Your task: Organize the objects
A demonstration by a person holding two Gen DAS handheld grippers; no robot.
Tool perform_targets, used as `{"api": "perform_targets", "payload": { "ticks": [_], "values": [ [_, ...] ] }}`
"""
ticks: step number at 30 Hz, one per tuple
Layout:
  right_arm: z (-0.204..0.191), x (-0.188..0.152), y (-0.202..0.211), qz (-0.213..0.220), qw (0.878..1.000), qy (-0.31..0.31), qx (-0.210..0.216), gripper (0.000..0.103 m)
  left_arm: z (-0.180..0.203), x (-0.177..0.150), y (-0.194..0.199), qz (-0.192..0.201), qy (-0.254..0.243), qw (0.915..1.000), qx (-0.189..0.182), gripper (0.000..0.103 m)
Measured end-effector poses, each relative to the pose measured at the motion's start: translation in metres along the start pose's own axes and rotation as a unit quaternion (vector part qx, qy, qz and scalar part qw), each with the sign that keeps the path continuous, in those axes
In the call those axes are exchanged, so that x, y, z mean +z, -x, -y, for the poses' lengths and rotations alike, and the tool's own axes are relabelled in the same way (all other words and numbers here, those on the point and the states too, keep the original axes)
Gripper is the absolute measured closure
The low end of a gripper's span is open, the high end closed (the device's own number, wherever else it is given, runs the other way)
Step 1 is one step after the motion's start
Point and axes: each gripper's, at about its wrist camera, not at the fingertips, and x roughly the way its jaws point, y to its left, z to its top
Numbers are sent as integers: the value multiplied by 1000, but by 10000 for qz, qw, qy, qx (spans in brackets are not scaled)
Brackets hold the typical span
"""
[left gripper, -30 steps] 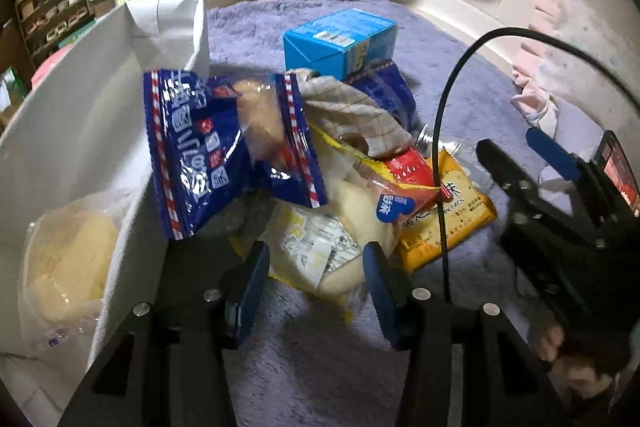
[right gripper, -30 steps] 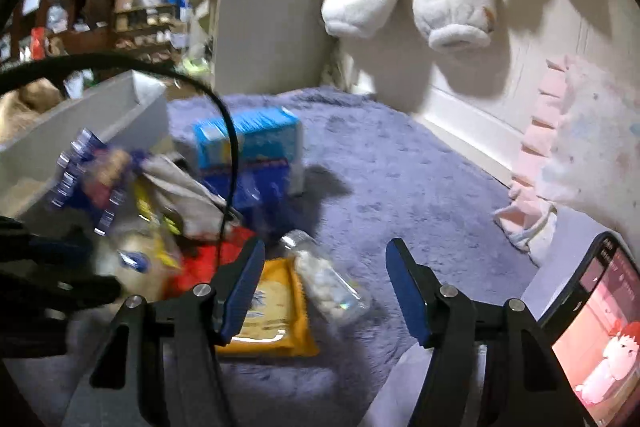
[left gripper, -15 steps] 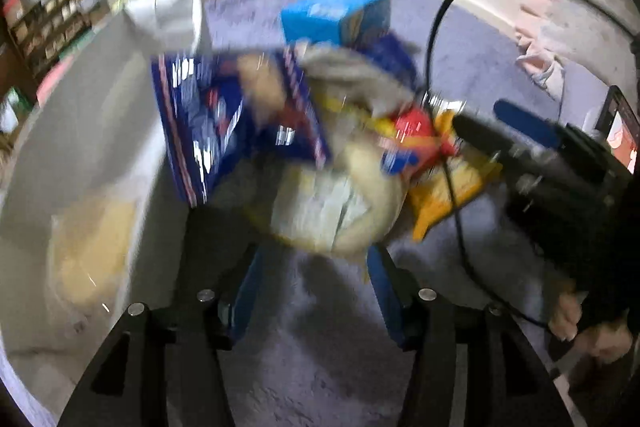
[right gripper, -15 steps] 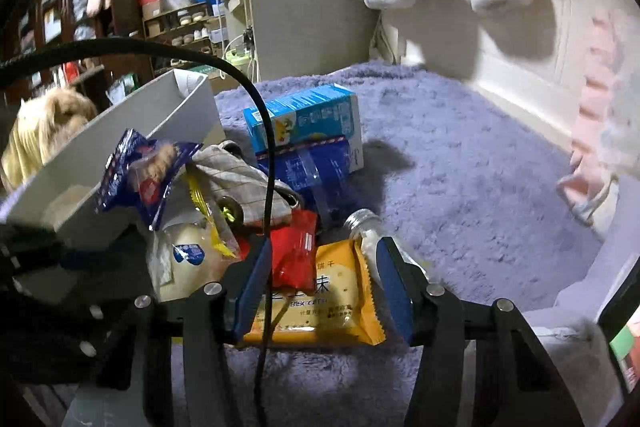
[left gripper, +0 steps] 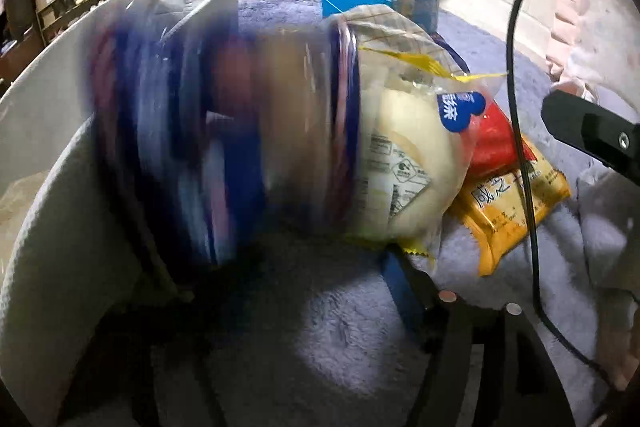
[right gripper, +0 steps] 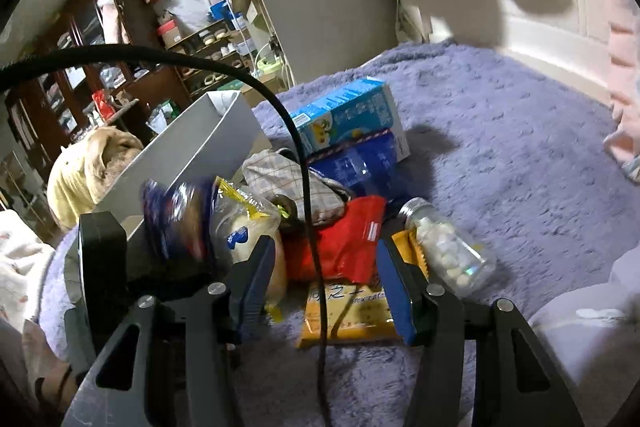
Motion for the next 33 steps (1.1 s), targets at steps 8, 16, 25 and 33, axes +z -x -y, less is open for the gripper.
{"api": "perform_targets", "payload": {
  "ticks": [8, 16, 25, 33],
  "values": [
    [-6, 3, 4, -47, 9999, 109, -64, 50, 17, -5, -3, -89, -443, 9990, -7, 3],
    [-41, 12, 14, -378, 9960, 794, -138, 50, 16, -6, -1, -95, -411, 9991, -43, 3],
    [-32, 13, 12, -700, 9964, 478, -40, 50, 18, -8, 1, -93, -406, 9991, -45, 3],
    [-21, 19, 20, -798, 9962, 255, -223, 50, 20, -10, 2, -96, -405, 9991, -45, 3]
  ]
}}
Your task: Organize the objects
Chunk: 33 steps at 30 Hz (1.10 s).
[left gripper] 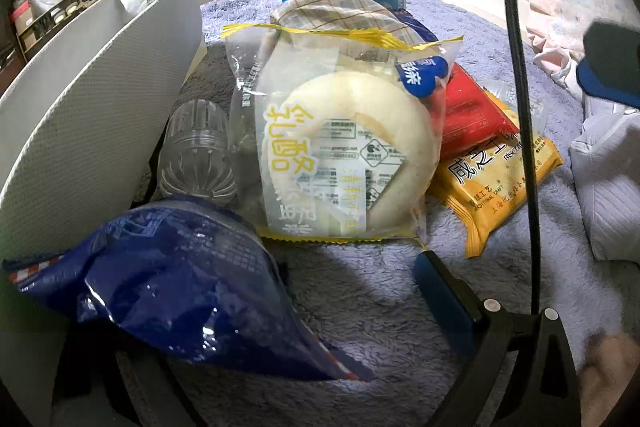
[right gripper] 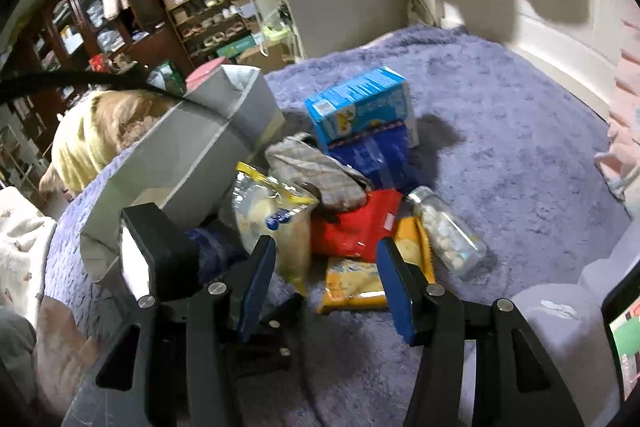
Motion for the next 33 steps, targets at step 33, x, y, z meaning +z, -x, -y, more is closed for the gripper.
{"api": "perform_targets", "payload": {
  "ticks": [33],
  "values": [
    [23, -18, -37, -976, 9921, 257, -741, 65, 4, -1, -4, -13, -13, 10000, -38, 0]
  ]
}}
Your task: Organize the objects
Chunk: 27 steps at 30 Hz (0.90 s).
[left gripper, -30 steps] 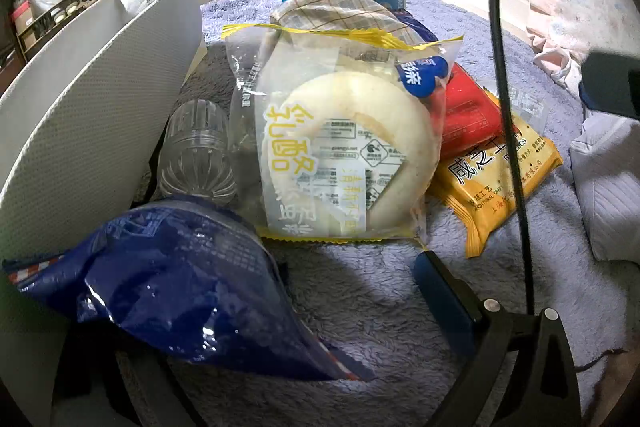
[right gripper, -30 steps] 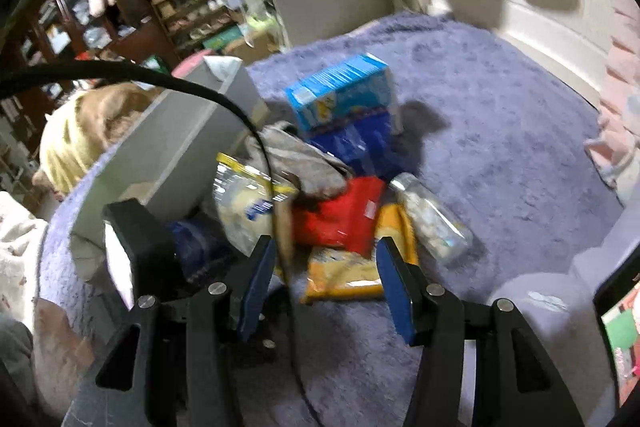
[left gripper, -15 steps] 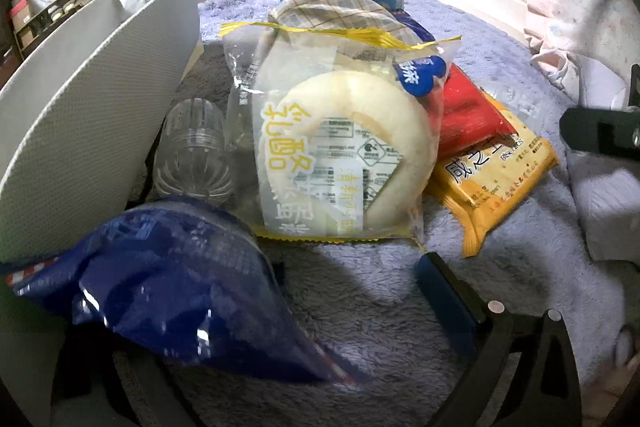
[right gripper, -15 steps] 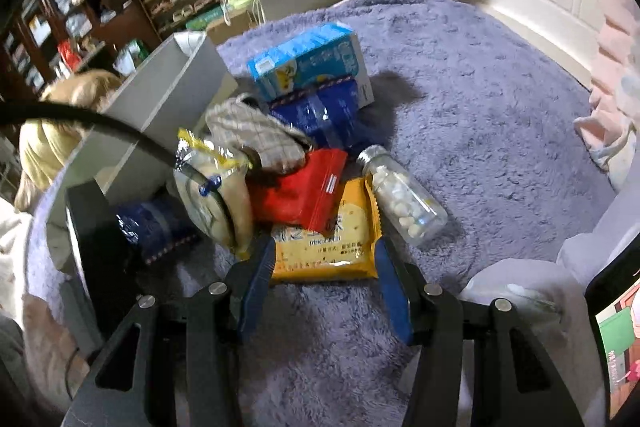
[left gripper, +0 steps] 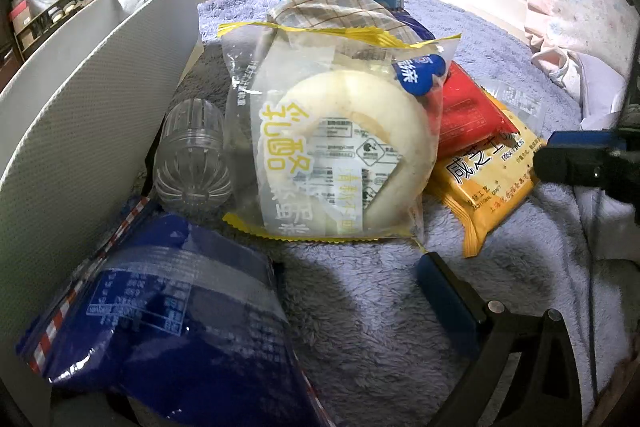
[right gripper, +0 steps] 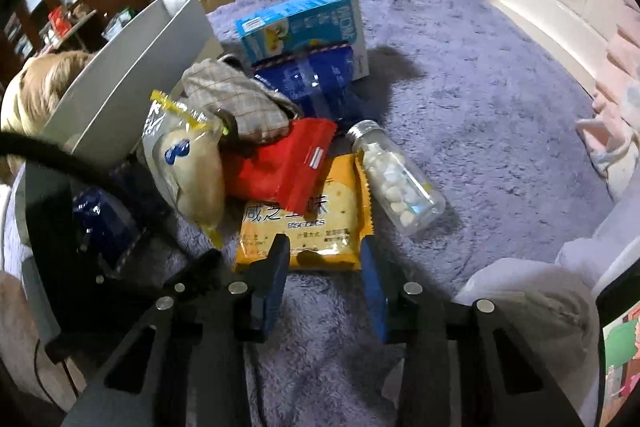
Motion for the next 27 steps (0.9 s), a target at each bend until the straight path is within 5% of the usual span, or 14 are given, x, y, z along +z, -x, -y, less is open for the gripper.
{"api": "perform_targets", "payload": {
  "ticks": [15, 18, 20, 27],
  "values": [
    [-11, -9, -10, 357, 9964, 766, 19, 57, -1, -5, 2, 1, 8, 10000, -1, 0],
    [-22, -16, -18, 504, 9919, 1160, -134, 46, -1, -6, 3, 3, 5, 10000, 1, 0],
    [-28, -19, -24, 667, 9898, 1260, -30, 29, 0, -6, 1, -14, 8, 10000, 72, 1],
    [-23, -27, -28, 1181, 9823, 1421, 304, 25, -12, -6, -1, -5, 6, 10000, 77, 1]
  ]
}}
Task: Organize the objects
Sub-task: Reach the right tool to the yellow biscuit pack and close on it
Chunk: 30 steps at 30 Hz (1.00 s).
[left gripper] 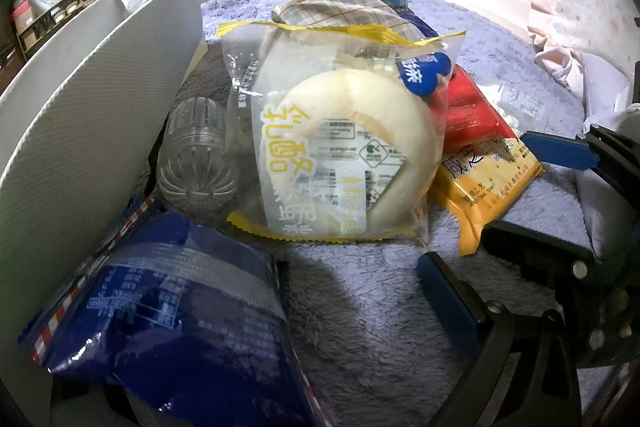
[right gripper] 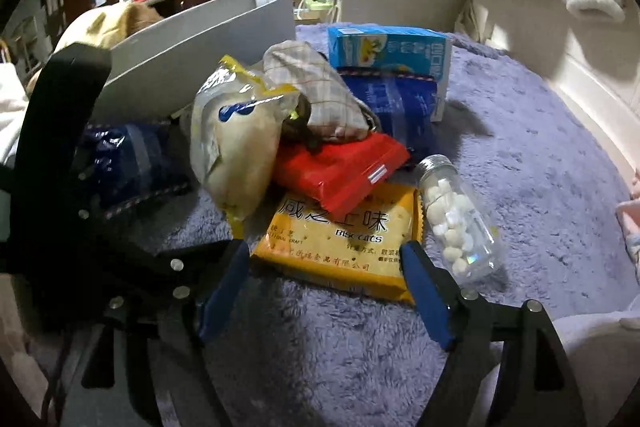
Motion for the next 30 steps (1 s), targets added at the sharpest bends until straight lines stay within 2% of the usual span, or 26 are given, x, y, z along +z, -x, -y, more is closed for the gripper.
{"api": "perform_targets", "payload": {
  "ticks": [3, 5, 16, 22, 25, 30],
  "values": [
    [-2, -4, 1, 209, 9997, 83, 30, 21, -2, -2, 1, 1, 20, 10000, 33, 1],
    [-2, -3, -1, 188, 9998, 84, 73, 17, -2, -2, 0, 8, 35, 10000, 68, 2],
    [-4, -2, 1, 180, 9998, 4, 75, 16, -1, 0, -2, 6, 73, 10000, 56, 2],
    [3, 5, 3, 68, 9992, -381, 47, 25, -1, 0, -2, 10, 77, 10000, 51, 0],
    [10, 13, 6, 167, 9972, -723, 66, 29, -1, 0, -1, 13, 78, 10000, 56, 0],
    [9, 22, -6, 39, 9955, -832, -461, 31, -3, 3, -2, -36, 133, 9999, 77, 0]
  ]
}}
